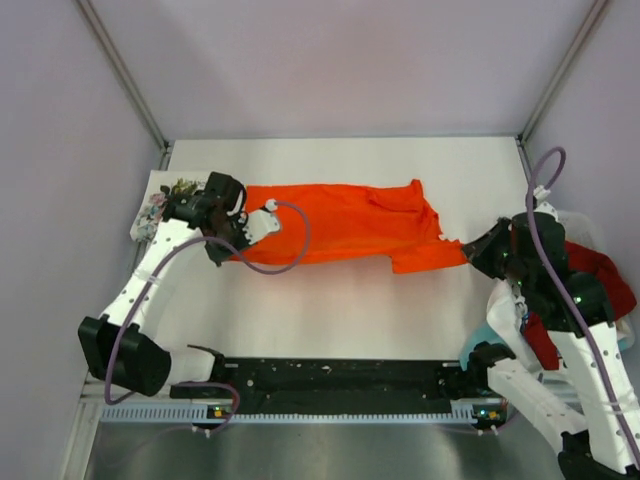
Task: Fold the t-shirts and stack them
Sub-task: Flatten out the tshirt, then grap the side of the flattened tshirt closest away from the robot with both arms, then fold the flattened tshirt in 1/3 of the way
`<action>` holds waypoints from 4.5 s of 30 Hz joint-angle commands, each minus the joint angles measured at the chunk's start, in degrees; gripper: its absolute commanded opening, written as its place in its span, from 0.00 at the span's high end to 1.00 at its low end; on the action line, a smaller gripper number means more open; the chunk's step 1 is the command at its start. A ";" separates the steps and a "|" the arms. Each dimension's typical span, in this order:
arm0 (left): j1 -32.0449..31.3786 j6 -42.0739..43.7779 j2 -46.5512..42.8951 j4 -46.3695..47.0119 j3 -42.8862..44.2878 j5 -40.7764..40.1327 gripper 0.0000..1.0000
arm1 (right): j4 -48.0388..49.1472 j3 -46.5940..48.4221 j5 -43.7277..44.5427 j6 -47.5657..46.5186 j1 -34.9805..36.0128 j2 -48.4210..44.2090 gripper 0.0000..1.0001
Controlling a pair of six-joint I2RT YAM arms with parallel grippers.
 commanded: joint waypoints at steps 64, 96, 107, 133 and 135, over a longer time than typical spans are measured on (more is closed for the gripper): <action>5.11 17.62 8.76 -2.22 -8.26 12.77 0.08 | 16.06 -23.52 -19.53 -9.41 -2.51 17.92 1.00; 3.00 4.00 8.59 20.63 -21.81 -3.22 1.00 | 15.53 -14.48 -19.35 -14.69 -7.08 23.02 1.00; 5.10 -2.15 23.86 18.34 -0.12 -4.97 1.00 | 27.47 3.97 -15.31 -18.99 -9.63 42.69 1.00; 6.34 -6.02 42.16 18.16 23.55 -14.81 0.85 | 30.56 19.11 -13.72 -23.30 -11.30 64.07 1.00; 6.34 -6.72 42.86 20.87 23.38 -17.09 0.75 | 31.26 19.28 -13.90 -23.30 -11.39 64.94 1.00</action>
